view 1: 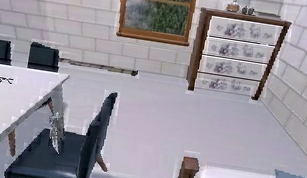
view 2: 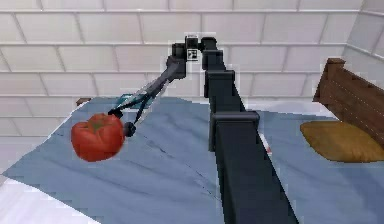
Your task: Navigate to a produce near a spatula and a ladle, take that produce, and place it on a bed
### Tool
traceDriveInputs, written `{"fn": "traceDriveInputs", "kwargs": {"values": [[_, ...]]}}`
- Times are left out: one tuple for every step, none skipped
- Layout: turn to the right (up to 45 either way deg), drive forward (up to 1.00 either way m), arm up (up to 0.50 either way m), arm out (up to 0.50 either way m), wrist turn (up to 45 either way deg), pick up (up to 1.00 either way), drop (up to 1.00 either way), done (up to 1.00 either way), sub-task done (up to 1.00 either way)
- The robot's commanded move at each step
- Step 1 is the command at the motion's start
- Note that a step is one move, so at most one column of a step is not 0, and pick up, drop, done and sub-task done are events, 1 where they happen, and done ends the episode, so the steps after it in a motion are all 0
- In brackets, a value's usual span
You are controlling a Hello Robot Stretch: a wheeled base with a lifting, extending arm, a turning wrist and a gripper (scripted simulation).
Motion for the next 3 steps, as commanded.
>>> {"fn": "traceDriveInputs", "kwargs": {"values": [[0.0, 0.0, 0.0, 0.0, 45.0, 0.0, 0.0, 0.0, 0.0], [0.0, 0.0, 0.0, 0.0, 45.0, 0.0, 0.0, 0.0, 0.0], [0.0, 0.0, 0.0, 0.0, 36.0, 0.0, 0.0, 0.0, 0.0]]}}
